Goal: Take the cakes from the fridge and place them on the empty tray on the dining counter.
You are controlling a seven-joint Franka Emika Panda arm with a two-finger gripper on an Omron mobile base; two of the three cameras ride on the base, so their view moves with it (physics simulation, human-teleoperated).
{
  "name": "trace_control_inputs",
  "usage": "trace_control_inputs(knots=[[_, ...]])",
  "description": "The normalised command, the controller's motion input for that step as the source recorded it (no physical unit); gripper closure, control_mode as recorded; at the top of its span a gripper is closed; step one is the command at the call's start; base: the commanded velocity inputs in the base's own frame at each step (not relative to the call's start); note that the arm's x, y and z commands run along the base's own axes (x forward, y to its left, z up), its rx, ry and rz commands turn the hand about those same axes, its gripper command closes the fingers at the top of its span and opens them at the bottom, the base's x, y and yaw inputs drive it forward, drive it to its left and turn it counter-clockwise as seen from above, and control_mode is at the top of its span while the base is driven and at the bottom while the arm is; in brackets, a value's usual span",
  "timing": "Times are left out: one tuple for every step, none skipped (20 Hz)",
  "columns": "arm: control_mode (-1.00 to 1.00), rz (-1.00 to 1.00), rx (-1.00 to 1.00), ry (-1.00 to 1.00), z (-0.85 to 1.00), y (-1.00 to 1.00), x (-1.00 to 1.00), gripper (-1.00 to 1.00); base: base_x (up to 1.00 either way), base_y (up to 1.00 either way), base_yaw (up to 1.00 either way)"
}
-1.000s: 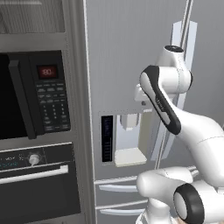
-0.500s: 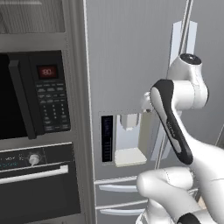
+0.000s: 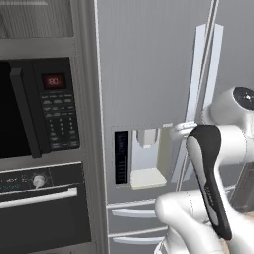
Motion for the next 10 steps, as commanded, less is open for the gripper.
trace_control_inputs(knots=[[-1.0,-0.03,0.0,-0.31,0.0,0.0,-0.49,-1.0,0.0,0.0,0.0],[-1.0,-0.03,0.0,-0.33,-0.01,0.0,-0.44,-1.0,0.0,0.0,0.0],[-1.0,-0.01,0.0,-0.34,-0.03,0.0,-0.36,-1.0,0.0,0.0,0.0],[-1.0,0.0,0.0,-0.35,-0.01,0.0,-0.36,-1.0,0.0,0.0,0.0],[-1.0,-0.01,0.0,-0.35,0.0,0.0,-0.39,-1.0,0.0,0.0,0.0],[-1.0,-0.01,0.0,-0.37,0.0,0.0,-0.41,-1.0,0.0,0.0,0.0],[-1.0,-0.02,0.0,-0.39,-0.09,0.0,-0.36,-1.0,0.0,0.0,0.0],[-1.0,-0.03,0.0,-0.36,-0.07,0.0,-0.36,-1.0,0.0,0.0,0.0],[-1.0,-0.04,0.0,-0.34,-0.06,0.0,-0.36,-1.0,0.0,0.0,0.0],[-1.0,-0.02,0.0,-0.38,-0.09,0.0,-0.31,-1.0,0.0,0.0,0.0]])
